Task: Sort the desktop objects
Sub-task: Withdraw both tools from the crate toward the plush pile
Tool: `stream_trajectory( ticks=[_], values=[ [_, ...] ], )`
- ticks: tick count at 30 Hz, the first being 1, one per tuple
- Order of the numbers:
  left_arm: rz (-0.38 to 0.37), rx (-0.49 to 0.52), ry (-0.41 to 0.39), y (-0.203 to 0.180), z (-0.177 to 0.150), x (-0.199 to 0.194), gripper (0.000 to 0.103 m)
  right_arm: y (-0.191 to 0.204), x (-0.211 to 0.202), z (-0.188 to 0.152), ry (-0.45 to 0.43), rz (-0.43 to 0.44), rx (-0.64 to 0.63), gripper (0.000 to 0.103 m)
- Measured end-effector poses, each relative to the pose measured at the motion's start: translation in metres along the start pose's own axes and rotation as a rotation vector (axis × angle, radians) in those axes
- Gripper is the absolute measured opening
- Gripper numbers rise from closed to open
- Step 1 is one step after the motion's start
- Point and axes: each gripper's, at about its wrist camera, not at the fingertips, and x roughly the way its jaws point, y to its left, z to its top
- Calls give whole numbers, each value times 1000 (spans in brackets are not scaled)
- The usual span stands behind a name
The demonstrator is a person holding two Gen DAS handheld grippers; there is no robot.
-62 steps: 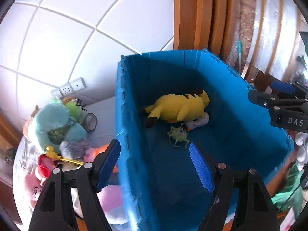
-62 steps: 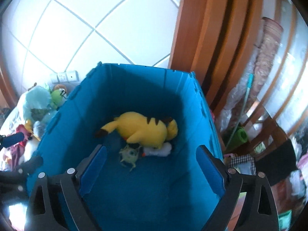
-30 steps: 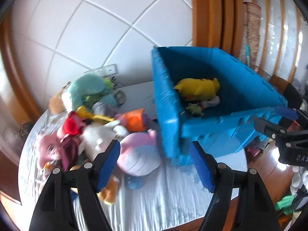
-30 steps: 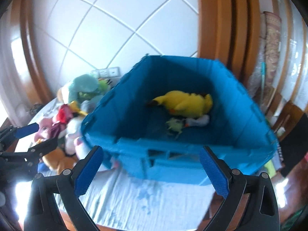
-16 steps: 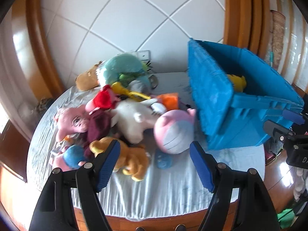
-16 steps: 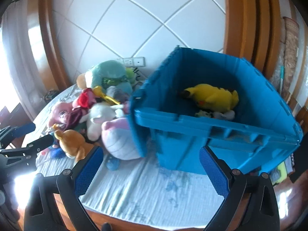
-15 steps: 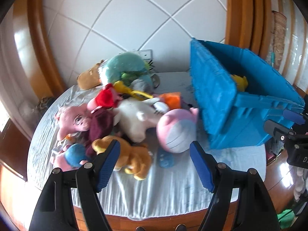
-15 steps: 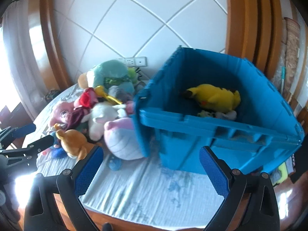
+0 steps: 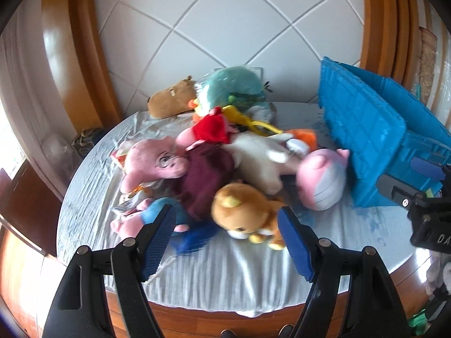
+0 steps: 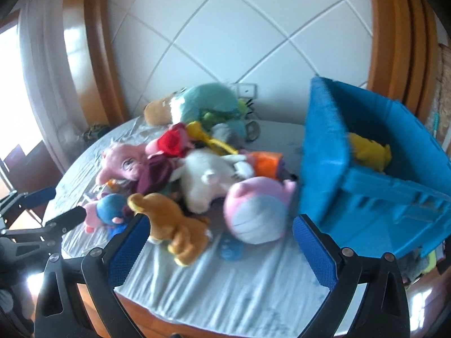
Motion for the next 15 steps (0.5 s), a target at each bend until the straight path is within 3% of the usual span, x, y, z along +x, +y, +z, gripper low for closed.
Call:
stream_trajectory(
  ticks=[10,15],
  values=[
    [-2,-27,42,92,-13,24,74,103,50,3,55,28,-22,103],
    [16,-66,72,126,-15,43,74,133,73,13,81,40,-36,102]
  ],
)
